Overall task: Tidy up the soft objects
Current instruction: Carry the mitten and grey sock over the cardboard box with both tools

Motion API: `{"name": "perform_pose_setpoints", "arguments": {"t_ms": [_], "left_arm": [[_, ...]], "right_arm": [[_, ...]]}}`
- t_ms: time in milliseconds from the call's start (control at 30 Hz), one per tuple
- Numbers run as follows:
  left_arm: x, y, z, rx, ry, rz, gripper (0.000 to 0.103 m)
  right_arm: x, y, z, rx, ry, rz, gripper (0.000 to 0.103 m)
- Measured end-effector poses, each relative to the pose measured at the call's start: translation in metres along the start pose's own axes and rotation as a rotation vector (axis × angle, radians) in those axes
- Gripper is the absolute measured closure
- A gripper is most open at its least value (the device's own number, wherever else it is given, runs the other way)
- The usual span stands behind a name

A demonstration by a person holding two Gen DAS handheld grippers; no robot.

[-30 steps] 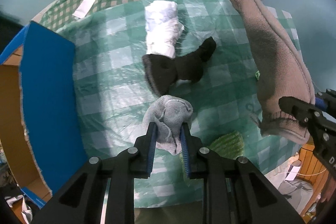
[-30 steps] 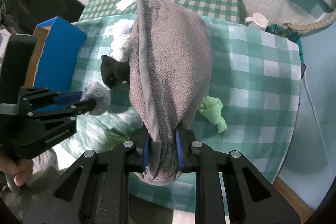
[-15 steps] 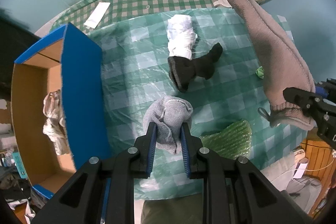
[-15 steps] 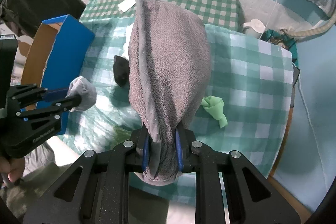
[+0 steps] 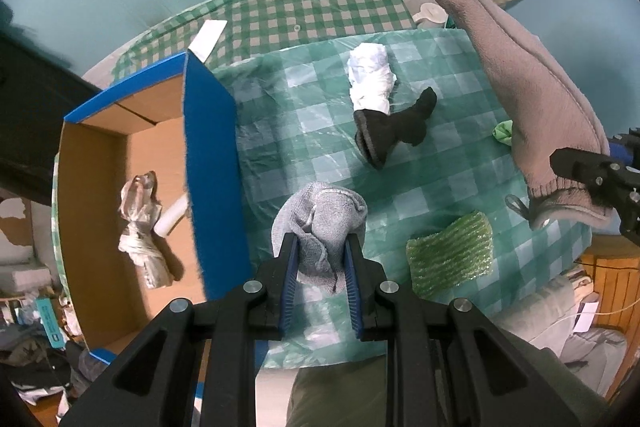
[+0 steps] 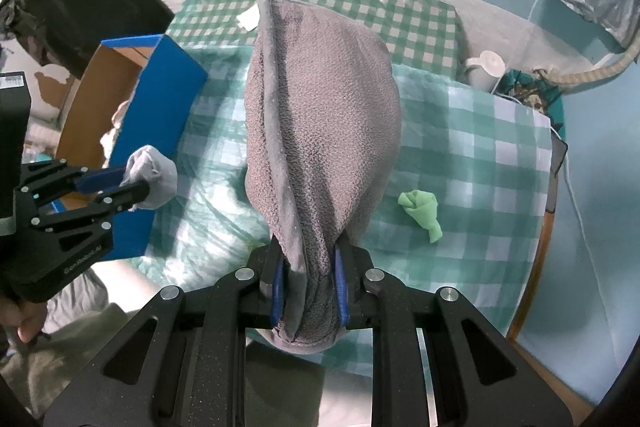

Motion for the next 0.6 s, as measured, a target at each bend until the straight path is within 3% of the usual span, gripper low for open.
{"name": "perform_pose_setpoints", "arguments": {"t_ms": [600], "left_arm": [[-0.029,0.03,-0.003,-0.034,-0.045,-0.018,0.081]], "right_arm": [[-0.021,0.048,0.027,-0.077,-0.032,0.005,0.085]]}}
Point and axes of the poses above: each gripper's, at about its wrist camera, not at the fingertips, and x roughly the way its jaws point, y to its left, z to its top, the point moved 2 cm from there along x, roughly the way its jaws point, and after that the axes turned 11 degrees about -x, right-handed, at the moved point
